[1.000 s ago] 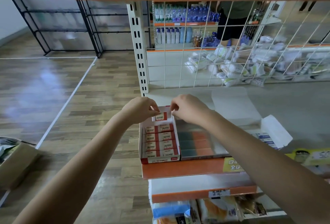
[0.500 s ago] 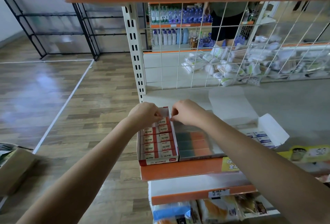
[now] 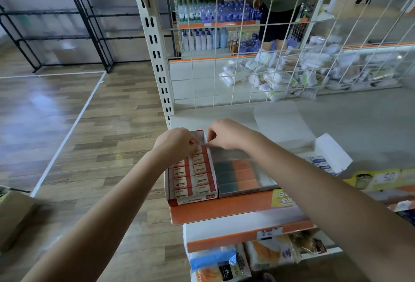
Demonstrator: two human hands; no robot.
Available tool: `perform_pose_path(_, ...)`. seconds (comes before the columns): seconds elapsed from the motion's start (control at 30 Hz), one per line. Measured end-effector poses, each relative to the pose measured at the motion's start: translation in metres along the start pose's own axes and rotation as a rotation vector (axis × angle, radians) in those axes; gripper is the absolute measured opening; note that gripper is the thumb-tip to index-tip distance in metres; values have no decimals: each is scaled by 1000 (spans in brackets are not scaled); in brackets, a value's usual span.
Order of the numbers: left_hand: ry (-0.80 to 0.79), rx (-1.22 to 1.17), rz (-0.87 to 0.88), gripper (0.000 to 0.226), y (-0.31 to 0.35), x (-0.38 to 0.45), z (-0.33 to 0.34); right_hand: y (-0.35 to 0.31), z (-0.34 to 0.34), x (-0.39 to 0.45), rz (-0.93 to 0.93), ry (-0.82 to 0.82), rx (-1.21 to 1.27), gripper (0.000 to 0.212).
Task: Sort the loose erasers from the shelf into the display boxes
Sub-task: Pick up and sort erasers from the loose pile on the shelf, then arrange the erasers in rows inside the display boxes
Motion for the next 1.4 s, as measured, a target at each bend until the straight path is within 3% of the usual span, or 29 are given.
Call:
perform_pose_path(0.13,118,-26,51,23,12,2,-16,4,-8,-5,-23,-29,-8,19)
perform_pose_path(0.27,256,8,153,24,40,10,-38,22,-25,-8,5,54,-51,16)
perform_pose_path(0.6,126,223,350,40,174,53,-39,139,-79,-66,195,257,-177,29)
perform_pose_path(0.93,79,271,532,47,379,77,-13,311,-115,-203,409,409,-143,38)
perform_pose_path(1.2,67,230,610,49,551,106,25,459,-140,-299,565,380,-133,44)
perform_pose_path(1.4,-17,168,602,44,621,132,71,534,-136,-337,642,358,16,41)
Point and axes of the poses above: each hand's wrist, its own x-axis towards the middle knuckle, its own z-axis out of the palm, y = z × x, the point moved 1 cm from there along x, towards the middle knuckle, and after that the axes turned 2 degrees about x, right-handed, at the moved point
